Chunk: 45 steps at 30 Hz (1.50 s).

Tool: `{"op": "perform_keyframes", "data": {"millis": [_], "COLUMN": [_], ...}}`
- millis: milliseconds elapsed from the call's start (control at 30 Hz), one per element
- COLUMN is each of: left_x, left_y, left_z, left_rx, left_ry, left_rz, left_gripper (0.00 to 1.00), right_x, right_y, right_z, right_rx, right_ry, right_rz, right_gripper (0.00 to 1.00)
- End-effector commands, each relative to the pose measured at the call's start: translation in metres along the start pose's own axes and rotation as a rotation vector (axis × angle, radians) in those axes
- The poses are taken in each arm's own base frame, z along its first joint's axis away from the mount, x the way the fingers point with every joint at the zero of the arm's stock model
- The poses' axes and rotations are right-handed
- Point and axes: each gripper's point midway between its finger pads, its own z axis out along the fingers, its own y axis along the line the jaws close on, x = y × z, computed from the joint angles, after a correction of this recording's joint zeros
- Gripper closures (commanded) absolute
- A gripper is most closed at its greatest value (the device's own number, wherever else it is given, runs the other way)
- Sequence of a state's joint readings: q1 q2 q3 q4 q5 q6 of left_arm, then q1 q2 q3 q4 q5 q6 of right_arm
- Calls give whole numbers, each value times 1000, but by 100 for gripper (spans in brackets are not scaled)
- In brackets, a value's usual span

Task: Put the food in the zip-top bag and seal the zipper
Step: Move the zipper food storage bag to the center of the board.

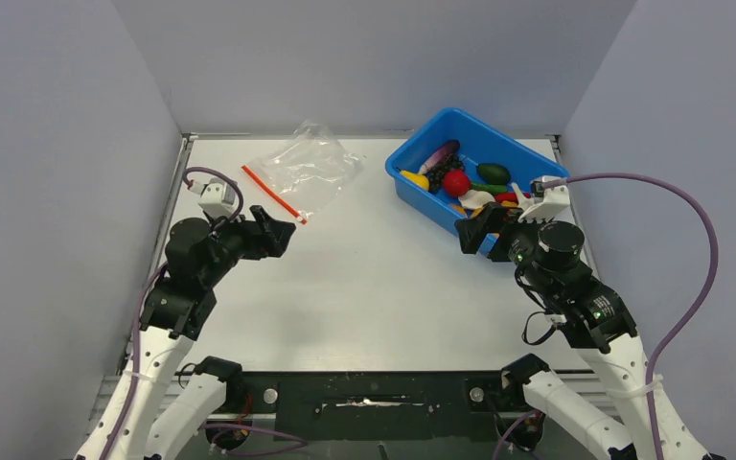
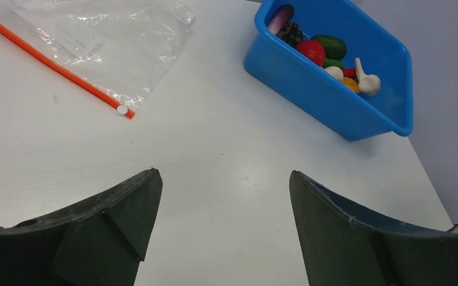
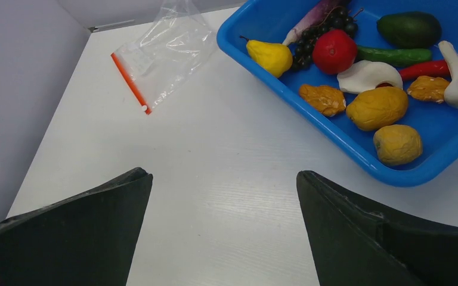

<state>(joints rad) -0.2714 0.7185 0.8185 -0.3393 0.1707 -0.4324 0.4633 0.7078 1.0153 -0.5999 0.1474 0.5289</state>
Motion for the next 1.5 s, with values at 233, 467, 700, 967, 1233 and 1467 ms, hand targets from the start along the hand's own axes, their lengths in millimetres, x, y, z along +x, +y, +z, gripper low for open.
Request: {"op": "perform_keyframes", "data": {"millis": [233,467,700,967,1233,1467], "left_x": [-29,-40,-55,-34,-17,-9], "left_y": [25,66,113,179,216,225], "left_z": [19,66,137,211,282,328], "left_rx": [-138,-361,-532,-609,-502,-382], "left_ry": [-106,-53,-71,3,83,151], "left_rz": [45,28,-80,-103,-47,35], "left_gripper": [23,34,46,49,43,40], "right_x": [-28,-28,-39,-39,-37,-28], "right_y": [5,6,13,19,27,21], "right_z": [-6,-5,-12,-22,-23,-24], "right_rx": [-22,-34,-75,-113,-148,-125], "right_ry": [-116,-123,-166,-167,-140,-117], "right_rz": [15,-15,-32,-12,5,29], "right_gripper": [2,2,2,2,2,2]}}
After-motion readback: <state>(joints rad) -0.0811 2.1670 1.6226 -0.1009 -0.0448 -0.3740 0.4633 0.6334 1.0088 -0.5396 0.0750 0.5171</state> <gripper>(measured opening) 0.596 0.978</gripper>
